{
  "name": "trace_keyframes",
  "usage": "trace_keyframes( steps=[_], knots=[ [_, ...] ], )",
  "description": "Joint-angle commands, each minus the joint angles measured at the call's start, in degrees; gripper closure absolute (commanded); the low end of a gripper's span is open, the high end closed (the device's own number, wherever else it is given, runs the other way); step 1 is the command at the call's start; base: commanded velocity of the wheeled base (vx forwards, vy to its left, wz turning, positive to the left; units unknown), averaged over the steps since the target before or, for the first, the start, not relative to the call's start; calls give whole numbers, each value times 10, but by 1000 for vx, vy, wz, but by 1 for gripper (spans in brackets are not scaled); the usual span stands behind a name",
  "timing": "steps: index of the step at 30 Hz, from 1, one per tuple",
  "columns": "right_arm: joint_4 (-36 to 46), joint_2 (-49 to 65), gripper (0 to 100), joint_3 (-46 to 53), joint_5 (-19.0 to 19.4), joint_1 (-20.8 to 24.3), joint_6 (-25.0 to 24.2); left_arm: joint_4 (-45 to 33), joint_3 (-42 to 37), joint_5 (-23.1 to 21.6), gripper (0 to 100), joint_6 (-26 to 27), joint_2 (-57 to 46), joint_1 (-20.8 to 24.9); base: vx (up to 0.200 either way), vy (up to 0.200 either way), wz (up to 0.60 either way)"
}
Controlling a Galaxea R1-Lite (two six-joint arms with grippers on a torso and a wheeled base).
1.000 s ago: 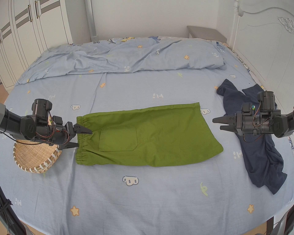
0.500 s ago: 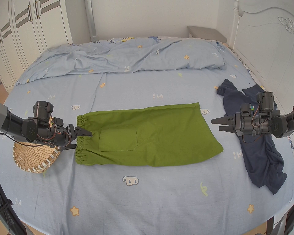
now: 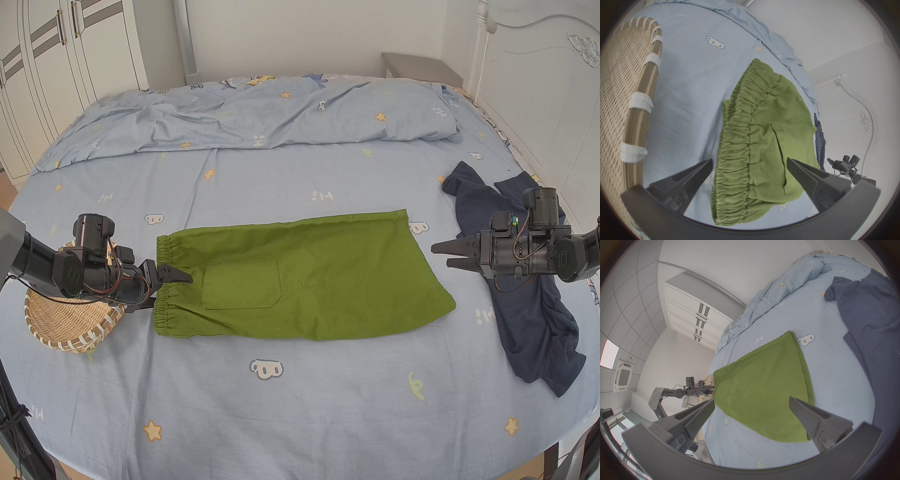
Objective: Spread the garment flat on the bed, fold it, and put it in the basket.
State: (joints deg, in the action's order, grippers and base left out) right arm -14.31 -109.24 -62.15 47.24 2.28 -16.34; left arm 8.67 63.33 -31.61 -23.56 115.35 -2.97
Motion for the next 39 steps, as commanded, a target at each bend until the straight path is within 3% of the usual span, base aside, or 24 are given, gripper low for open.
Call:
trace_keyframes(
  steps=[1,16,24,31,32,39],
  knots=[
    [0,-2,0,0,0,0,0,8,-6,-1,0,-1,15,-1,0,0,0],
    [-1,-2,0,0,0,1,0,37,-4,-13,0,-16,42,3,0,0,0],
    [-1,-2,0,4,0,4,1,123,-19,-35,0,-54,60,17,0,0,0],
    [-2,-6,0,-3,0,1,1,134,-20,-40,0,-60,59,17,0,0,0],
    [-2,-8,0,-3,0,-1,0,134,-20,-40,100,-59,59,17,0,0,0],
    [-11,-75,0,-47,-35,-7,2,134,-20,-41,100,-61,55,14,0,0,0]
  ],
)
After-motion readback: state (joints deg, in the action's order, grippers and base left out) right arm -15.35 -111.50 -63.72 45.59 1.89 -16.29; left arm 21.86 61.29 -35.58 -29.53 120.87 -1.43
